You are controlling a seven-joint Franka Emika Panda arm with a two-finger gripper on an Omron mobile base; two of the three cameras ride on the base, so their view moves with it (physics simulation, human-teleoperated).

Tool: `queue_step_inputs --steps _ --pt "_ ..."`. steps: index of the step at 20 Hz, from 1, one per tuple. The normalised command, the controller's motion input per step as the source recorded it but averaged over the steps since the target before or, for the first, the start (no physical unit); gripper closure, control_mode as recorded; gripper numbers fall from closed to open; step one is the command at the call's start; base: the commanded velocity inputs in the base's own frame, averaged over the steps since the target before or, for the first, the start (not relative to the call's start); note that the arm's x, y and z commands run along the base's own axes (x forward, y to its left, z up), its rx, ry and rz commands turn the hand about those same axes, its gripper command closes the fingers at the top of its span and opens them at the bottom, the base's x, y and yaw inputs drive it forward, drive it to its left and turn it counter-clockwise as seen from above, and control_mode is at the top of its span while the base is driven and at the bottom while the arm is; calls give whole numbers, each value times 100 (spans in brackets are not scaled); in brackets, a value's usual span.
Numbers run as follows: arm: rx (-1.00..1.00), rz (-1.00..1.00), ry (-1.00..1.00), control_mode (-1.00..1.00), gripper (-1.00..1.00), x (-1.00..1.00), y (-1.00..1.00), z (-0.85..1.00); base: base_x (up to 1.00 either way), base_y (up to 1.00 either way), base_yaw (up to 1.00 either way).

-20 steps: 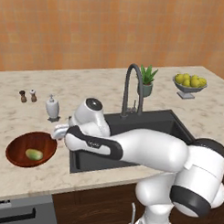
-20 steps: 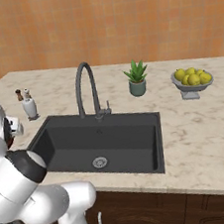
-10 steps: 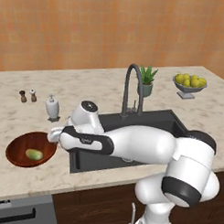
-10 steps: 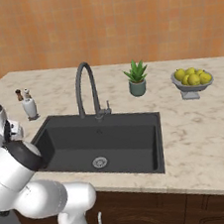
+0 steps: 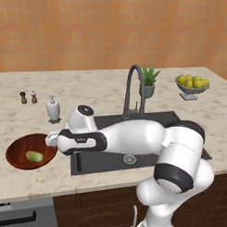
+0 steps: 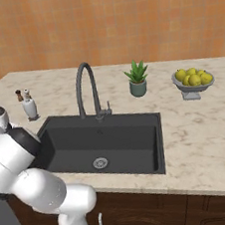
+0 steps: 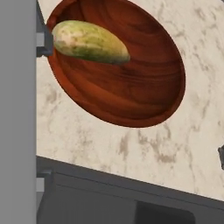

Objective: Pick the cucumber from the sink and place it in the bowl. Then pick the bowl and place it in the microwave. Then close the microwave door and press the start button.

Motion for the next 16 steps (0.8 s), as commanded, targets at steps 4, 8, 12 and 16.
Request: queue_step_inputs --steps 4,8,12,16 --pt "0 0 8 -100 -100 35 9 -34 0 0 0" --pt "-2 -1 5 -100 -100 30 28 -32 0 0 0" --pt "-3 -3 4 -100 -100 24 32 -28 0 0 0" --pt "-2 -4 3 -100 -100 13 30 -8 0 0 0"
